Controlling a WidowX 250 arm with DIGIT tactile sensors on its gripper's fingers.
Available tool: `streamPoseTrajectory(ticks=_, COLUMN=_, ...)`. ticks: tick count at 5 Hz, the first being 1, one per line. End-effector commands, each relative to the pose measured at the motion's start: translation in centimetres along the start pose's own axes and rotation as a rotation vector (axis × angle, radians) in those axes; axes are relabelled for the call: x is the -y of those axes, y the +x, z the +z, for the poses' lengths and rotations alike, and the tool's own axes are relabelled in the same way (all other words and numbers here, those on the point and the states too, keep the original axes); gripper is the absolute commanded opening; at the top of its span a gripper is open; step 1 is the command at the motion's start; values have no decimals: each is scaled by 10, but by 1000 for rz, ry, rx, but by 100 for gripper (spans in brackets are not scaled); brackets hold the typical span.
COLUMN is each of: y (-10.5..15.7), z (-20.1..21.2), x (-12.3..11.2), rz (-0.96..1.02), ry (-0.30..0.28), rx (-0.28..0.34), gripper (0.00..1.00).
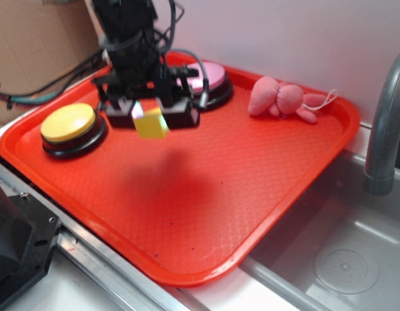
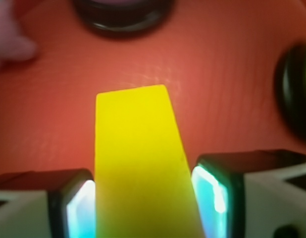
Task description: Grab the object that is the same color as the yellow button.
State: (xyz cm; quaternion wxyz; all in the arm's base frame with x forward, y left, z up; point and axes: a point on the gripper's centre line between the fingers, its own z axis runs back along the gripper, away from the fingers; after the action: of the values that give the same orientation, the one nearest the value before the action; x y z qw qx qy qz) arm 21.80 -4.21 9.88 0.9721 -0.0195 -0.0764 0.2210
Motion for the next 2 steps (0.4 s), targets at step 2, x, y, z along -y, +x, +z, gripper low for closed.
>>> streamPoseTrajectory(ticks=2, y=0, z=99, x=-14, rz=-442, ry=-109, rx=-41, gripper=0)
